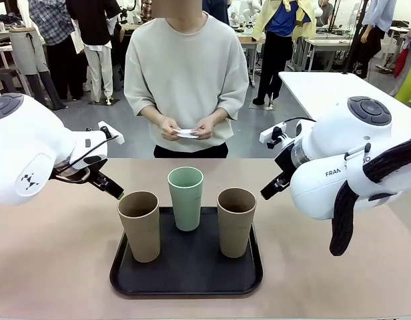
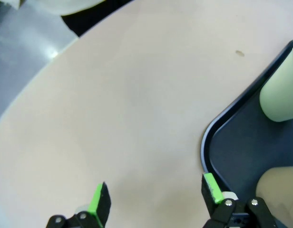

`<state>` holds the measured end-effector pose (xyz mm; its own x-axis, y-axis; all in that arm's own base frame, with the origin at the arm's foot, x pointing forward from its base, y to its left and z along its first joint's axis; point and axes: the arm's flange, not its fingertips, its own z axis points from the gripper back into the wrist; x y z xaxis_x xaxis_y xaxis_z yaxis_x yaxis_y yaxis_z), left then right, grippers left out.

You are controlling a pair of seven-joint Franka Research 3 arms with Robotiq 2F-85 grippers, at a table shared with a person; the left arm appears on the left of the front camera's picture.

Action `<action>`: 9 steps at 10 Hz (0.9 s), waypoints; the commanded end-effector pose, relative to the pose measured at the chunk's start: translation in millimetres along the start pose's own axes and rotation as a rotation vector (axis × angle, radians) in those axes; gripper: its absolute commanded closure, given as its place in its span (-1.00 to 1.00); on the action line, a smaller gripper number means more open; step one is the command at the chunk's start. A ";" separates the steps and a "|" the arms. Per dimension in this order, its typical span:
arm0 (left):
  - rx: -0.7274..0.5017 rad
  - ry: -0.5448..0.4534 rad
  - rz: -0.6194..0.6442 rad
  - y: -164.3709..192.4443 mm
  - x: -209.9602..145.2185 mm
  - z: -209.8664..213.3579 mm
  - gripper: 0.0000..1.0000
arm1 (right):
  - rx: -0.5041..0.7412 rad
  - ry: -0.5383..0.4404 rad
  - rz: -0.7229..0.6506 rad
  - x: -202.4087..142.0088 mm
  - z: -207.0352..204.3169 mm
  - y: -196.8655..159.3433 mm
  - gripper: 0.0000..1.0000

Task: Place coasters on the table and set cups on them.
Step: Pick up one Reusable plastic cup and place it on a coaster set by the human.

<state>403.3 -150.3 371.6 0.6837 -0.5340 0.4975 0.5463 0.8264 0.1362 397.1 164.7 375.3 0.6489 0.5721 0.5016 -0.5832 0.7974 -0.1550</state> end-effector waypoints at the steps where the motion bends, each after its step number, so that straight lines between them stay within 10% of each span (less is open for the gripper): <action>1: 0.084 0.013 -0.039 -1.3 -2.2 31.8 -1.00 | -0.053 0.054 0.005 6.1 29.6 -10.0 -1.00; 4: 0.091 0.121 -0.128 -2.8 -30.0 156.8 -1.00 | -0.066 0.181 0.002 -26.8 144.1 0.3 -1.00; 9: 0.023 0.159 -0.136 1.3 -14.7 168.4 -1.00 | -0.036 0.294 -0.007 -38.1 182.0 4.3 -1.00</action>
<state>292.5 -106.5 518.8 0.6810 -0.6635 0.3099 0.6460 0.7436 0.1724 265.9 111.2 512.6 0.7814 0.5943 0.1903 -0.5644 0.8031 -0.1909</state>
